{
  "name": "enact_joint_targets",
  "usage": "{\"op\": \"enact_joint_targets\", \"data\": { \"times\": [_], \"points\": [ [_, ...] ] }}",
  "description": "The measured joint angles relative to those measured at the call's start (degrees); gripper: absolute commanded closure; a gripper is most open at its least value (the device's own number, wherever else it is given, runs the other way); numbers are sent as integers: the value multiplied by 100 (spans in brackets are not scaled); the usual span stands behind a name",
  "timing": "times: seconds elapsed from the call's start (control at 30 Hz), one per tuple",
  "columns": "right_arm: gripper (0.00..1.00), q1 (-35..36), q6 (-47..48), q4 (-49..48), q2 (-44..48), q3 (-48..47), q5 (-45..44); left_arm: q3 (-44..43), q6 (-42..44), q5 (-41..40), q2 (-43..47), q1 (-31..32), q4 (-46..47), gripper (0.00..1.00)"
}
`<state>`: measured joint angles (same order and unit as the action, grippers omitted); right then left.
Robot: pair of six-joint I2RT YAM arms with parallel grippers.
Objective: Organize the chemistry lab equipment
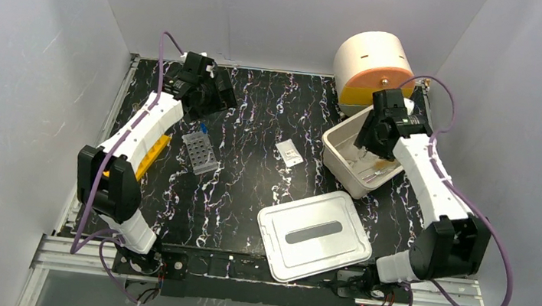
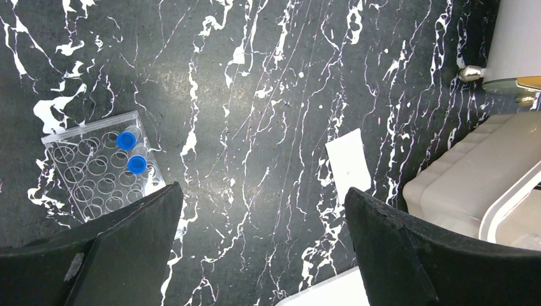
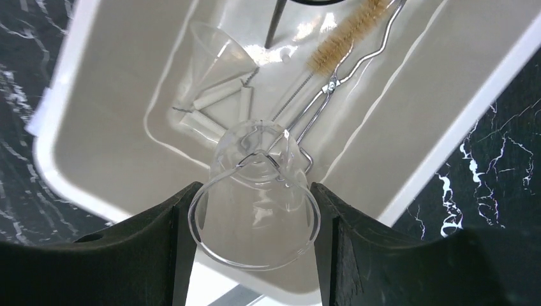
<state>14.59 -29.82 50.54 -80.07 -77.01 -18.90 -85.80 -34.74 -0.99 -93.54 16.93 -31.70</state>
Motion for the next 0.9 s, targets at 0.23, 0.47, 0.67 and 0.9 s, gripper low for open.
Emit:
{"op": "enact_joint_targets", "data": {
  "times": [0.23, 0.47, 0.67, 0.9],
  "points": [
    [45, -59, 66, -46, -811, 214, -20, 122, -4, 17, 4, 0, 0, 2],
    [45, -70, 179, -308, -962, 595, 254, 151, 0, 17, 13, 0, 9, 2],
    [44, -72, 240, -472, -1268, 629, 503, 170, 0, 17, 13, 0, 20, 2],
    [41, -87, 330, -660, -1558, 754, 531, 173, 0, 17, 13, 0, 20, 2]
  ]
}}
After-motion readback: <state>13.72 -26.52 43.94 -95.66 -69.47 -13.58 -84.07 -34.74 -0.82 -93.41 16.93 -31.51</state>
